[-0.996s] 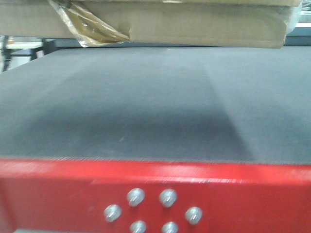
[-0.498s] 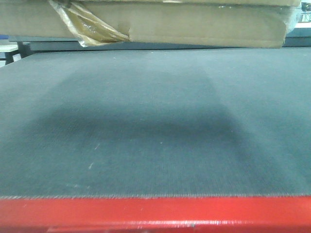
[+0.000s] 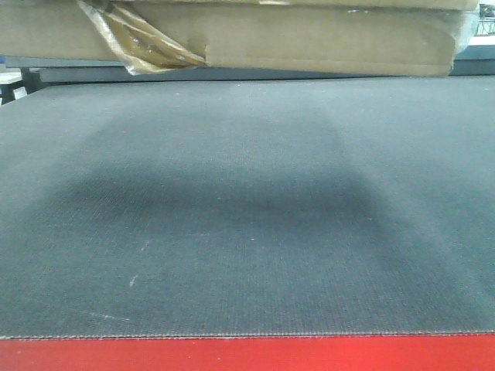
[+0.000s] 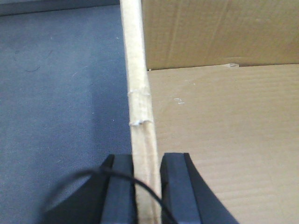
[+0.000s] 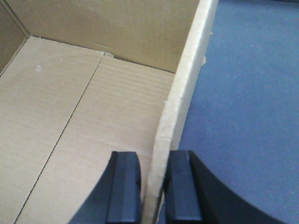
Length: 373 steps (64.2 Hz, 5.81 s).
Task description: Grab carton from right shelf to conveyor
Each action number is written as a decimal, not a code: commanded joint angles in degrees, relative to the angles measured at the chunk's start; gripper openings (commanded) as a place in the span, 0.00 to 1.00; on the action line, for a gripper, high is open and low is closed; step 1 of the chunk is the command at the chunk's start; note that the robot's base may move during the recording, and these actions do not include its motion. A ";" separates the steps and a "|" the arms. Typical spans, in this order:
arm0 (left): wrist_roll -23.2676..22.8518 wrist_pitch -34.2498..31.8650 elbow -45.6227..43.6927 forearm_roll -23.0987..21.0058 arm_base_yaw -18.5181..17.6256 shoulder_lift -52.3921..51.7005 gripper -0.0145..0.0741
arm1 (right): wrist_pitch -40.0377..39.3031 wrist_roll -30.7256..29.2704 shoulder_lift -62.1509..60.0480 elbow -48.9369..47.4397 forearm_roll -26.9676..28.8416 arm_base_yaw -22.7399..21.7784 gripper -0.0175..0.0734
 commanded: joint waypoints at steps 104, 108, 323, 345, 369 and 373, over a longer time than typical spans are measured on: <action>0.27 -1.38 -0.32 -5.22 0.16 13.65 0.15 | -8.59 -1.39 14.68 -0.04 0.37 -5.94 0.12; 0.27 -1.52 -0.32 -5.22 0.16 15.51 0.15 | -9.87 -1.39 16.74 -0.04 0.37 -6.33 0.12; 8.28 -24.75 67.82 -3.95 14.33 -72.77 0.16 | -30.70 -10.10 -71.69 66.19 0.12 -18.62 0.12; 15.94 -39.62 80.73 -13.52 27.70 -77.91 0.16 | -30.70 -10.10 -71.69 66.19 0.12 -18.62 0.12; 15.94 -59.89 98.70 -16.13 28.68 -78.61 0.16 | -30.82 -10.10 -71.69 66.19 0.12 -18.62 0.12; 15.94 -57.30 98.70 -16.13 28.68 -78.61 0.16 | -30.82 -10.10 -71.69 66.19 0.12 -18.62 0.12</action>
